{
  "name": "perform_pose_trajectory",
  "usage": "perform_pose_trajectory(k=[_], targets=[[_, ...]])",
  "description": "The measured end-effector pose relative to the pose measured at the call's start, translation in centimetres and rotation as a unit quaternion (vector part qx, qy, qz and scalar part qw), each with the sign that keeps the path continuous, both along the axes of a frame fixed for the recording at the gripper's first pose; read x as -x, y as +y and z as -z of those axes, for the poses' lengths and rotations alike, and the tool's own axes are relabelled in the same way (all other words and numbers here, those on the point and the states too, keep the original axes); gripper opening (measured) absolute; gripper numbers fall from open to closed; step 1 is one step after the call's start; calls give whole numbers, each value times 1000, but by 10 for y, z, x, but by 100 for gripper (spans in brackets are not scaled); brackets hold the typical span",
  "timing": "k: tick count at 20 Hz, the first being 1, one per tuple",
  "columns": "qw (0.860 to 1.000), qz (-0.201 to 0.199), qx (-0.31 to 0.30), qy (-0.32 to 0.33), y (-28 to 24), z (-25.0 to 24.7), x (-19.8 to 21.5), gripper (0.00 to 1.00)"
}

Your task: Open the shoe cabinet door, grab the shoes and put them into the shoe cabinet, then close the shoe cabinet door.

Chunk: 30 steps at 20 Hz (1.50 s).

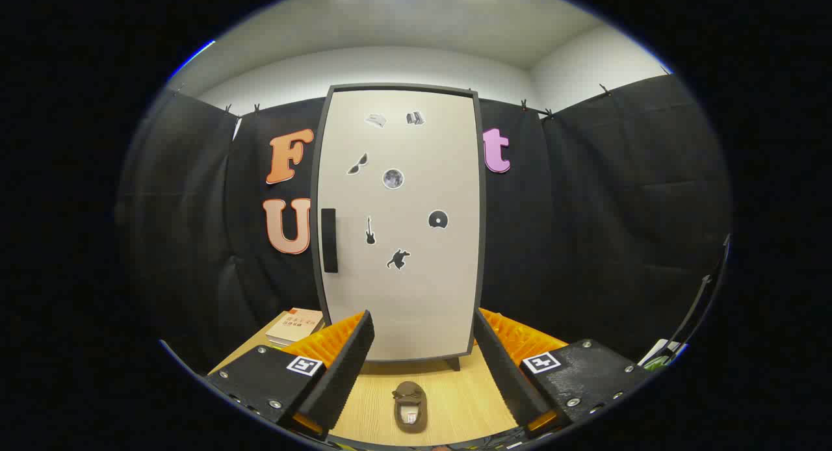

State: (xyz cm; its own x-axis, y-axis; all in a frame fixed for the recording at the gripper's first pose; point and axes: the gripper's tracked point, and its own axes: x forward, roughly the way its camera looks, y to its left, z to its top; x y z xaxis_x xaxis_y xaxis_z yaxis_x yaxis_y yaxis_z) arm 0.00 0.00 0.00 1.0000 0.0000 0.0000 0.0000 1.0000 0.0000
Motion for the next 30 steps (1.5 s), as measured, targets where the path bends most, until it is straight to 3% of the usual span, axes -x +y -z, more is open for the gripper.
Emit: perform_pose_trajectory(k=[16, 30], targets=[[1000, -9, 4, 7, 4, 2, -8, 96], [994, -108, -15, 19, 96, 3, -89, 96]])
